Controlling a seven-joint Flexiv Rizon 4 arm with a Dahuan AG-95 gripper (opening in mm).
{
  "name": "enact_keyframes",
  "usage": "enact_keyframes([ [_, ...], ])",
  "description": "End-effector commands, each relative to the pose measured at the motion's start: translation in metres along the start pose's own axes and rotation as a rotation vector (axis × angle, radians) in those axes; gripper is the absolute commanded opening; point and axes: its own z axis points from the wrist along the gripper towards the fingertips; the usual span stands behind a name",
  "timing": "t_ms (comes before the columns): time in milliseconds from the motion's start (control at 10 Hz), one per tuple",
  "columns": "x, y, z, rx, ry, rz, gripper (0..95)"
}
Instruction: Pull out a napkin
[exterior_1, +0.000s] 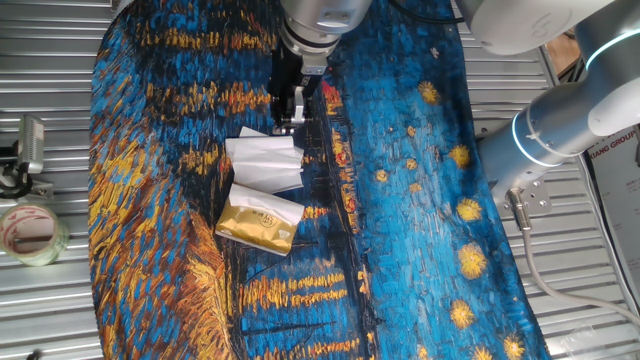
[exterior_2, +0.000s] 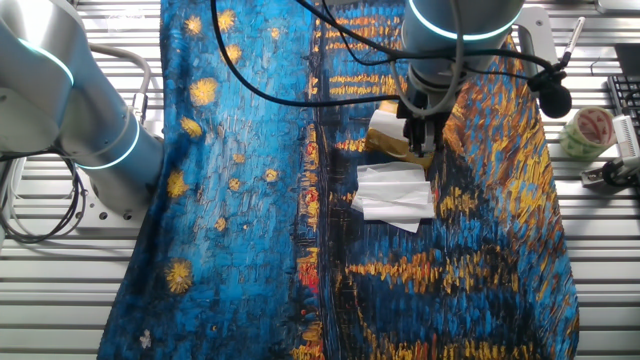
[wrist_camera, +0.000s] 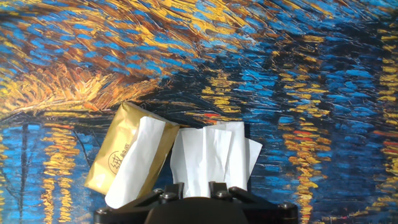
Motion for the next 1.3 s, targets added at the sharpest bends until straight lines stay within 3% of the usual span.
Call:
enact_keyframes([
  [100, 0.0007, 0.0000, 0.0002, 0.001, -0.002, -0.018, 57.0],
  [1300, 0.0008, 0.0000, 0.0002, -0.004, 0.005, -0.017, 57.0],
])
